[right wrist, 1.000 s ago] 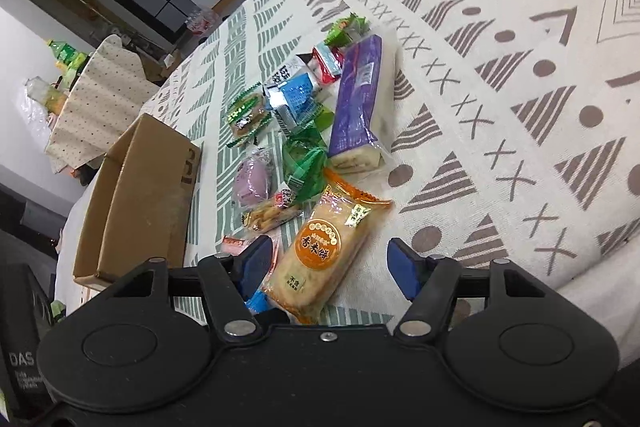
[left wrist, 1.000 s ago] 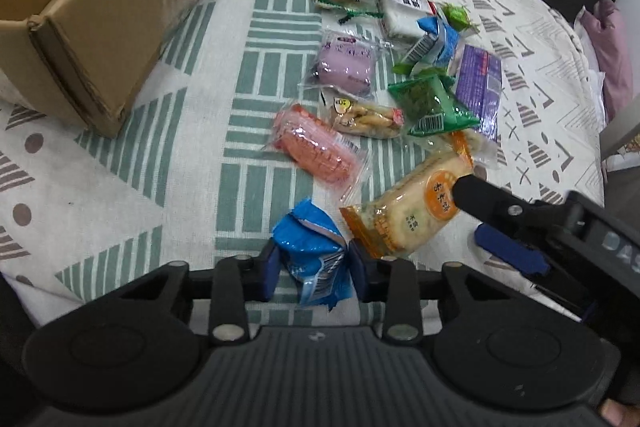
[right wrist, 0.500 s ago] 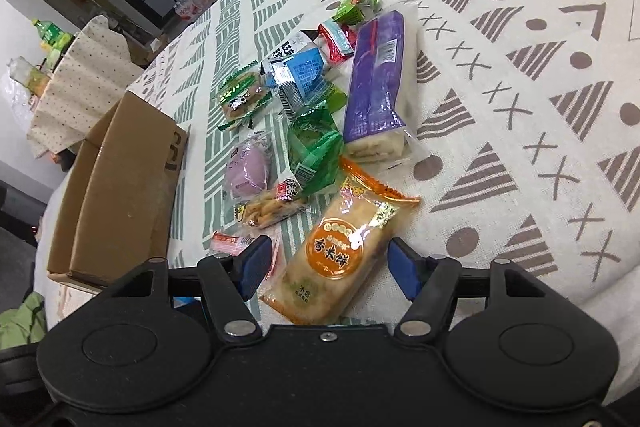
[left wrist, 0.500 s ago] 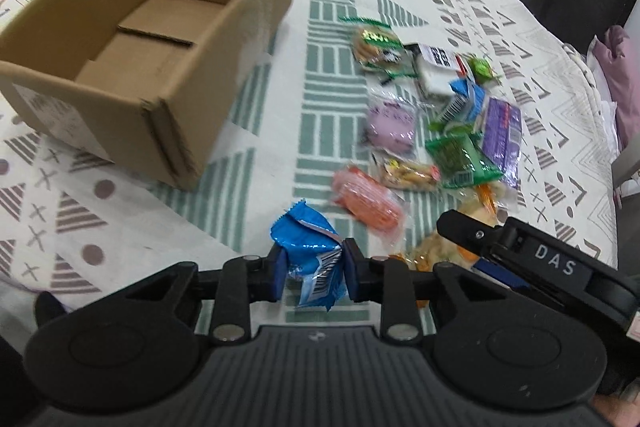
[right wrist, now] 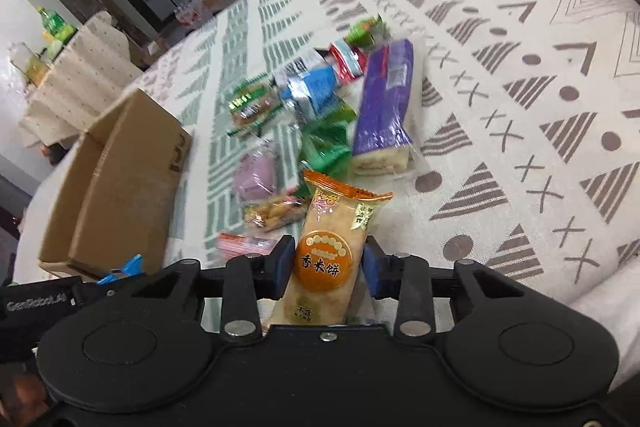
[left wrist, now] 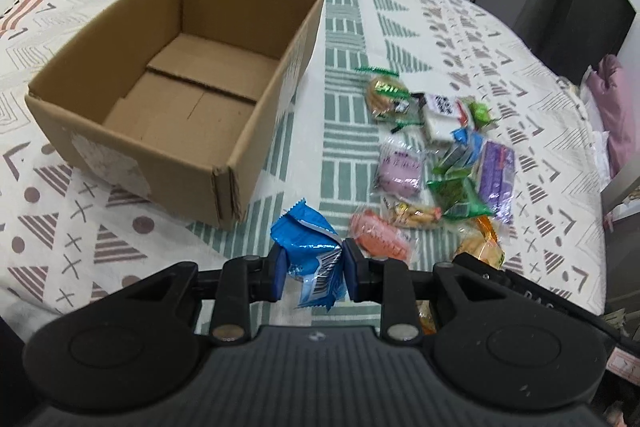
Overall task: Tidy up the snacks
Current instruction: 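Carry both snacks over the cardboard box and open both tools to drop them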
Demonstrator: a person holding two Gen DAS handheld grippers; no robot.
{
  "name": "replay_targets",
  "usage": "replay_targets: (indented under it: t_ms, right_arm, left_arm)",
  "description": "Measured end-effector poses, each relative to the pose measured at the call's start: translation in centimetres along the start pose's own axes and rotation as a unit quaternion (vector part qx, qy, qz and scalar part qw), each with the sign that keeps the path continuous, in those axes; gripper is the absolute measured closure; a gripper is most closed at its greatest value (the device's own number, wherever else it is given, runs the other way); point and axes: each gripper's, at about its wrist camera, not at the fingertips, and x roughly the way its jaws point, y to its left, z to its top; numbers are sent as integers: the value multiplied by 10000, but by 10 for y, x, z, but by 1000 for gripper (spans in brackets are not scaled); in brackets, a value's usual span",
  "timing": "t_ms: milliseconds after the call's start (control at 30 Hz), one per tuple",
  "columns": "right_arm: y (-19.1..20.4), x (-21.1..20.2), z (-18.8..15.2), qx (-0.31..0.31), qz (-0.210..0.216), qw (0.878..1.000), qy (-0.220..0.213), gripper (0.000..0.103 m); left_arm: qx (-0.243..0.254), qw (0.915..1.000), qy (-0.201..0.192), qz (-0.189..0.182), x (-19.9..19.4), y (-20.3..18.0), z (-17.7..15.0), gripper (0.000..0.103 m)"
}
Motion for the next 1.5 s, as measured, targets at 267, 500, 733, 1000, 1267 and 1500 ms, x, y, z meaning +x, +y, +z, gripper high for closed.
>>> replay_targets:
  t_ms: [267, 500, 733, 1000, 1267, 1500]
  right_arm:
    - [26, -25, 5, -144, 180, 9991, -364, 69]
    - [53, -33, 10, -81, 464, 9977, -497, 69]
    - [89, -35, 19, -255, 606, 9961, -580, 69]
    - [133, -29, 30, -477, 781, 9939, -623, 69]
    - [168, -13, 41, -635, 935, 9918, -589, 69]
    - [193, 12, 40, -756, 981, 9917, -353, 68]
  left_arm:
    - [13, 9991, -335, -264, -30, 6, 9, 75]
    - [-58, 9978, -559, -339, -53, 24, 21, 75]
    - [-198, 9960, -772, -413, -68, 45, 37, 75]
    - [-477, 9943, -887, -350, -70, 77, 56, 75]
    - [-697, 9926, -933, -349, -62, 103, 73, 75]
    - [-945, 9917, -827, -267, -45, 126, 83, 75]
